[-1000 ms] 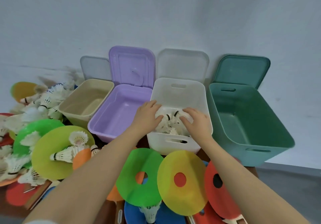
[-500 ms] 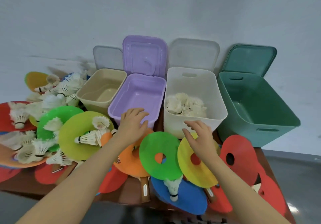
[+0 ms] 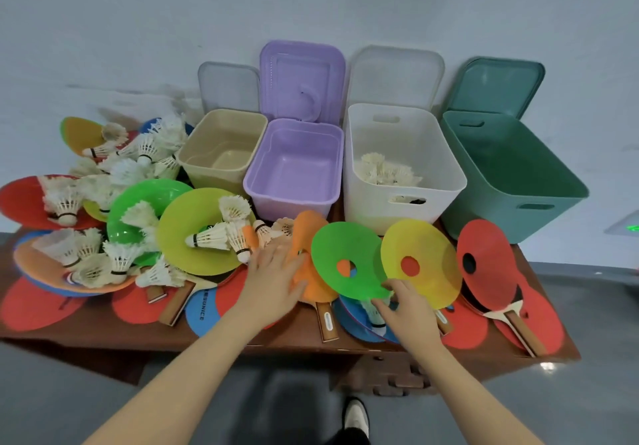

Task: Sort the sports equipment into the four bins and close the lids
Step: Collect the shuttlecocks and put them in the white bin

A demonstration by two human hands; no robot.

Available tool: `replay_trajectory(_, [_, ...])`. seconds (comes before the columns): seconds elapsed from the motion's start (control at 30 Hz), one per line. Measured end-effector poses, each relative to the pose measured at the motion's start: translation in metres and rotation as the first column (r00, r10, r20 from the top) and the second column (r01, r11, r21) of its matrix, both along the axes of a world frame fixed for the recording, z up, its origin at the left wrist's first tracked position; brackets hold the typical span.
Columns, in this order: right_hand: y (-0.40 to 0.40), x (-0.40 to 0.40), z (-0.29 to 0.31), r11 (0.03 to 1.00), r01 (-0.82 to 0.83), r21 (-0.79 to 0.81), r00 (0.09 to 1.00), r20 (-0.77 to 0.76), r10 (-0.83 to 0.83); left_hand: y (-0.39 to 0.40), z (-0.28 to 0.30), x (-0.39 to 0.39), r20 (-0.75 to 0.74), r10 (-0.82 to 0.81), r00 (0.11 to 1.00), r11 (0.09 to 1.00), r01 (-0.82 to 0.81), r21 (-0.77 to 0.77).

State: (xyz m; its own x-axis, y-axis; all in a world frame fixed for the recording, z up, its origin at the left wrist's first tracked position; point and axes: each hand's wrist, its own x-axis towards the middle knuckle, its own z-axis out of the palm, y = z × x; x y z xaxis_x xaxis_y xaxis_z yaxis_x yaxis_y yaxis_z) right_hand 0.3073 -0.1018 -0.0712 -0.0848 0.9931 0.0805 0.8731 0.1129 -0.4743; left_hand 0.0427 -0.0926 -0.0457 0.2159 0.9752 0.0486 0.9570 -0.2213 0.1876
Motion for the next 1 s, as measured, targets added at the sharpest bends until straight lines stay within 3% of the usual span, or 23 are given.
replay_trajectory(0.1, [-0.004,-0.002,-0.002,0.999,-0.001,-0.037,1.000,0.029,0.002,0.000,0.010,0.028,0.007,-0.144,0.990,0.990,0.144,0.011])
replay_trajectory(0.23, [-0.004,0.007,-0.003,0.998,0.005,-0.060,0.996,0.087,0.000,0.004,0.011,0.045,-0.004,-0.138,0.990,0.990,0.138,0.004])
replay_trajectory(0.37, [-0.003,0.011,-0.001,0.997,-0.012,-0.078,0.996,0.083,0.019,0.006,0.004,0.049,-0.149,-0.288,0.946,0.952,0.300,0.067])
replay_trajectory(0.47, [-0.004,0.011,0.001,0.999,-0.018,-0.040,0.999,0.047,0.019,0.007,-0.004,0.049,-0.144,-0.396,0.907,0.918,0.394,-0.044])
replay_trajectory(0.6, [-0.010,0.012,0.007,0.999,-0.022,0.029,0.997,-0.079,0.025,0.007,-0.010,0.046,-0.098,-0.335,0.937,0.935,0.318,-0.160])
replay_trajectory(0.77, [-0.019,0.010,0.023,0.989,-0.035,0.146,0.979,-0.194,0.063,0.009,-0.012,0.042,-0.106,-0.284,0.953,0.951,0.266,-0.158])
replay_trajectory(1.0, [-0.012,-0.003,0.051,0.957,-0.013,0.291,0.970,-0.229,0.083,0.009,-0.012,0.028,-0.086,-0.234,0.969,0.968,0.223,-0.118])
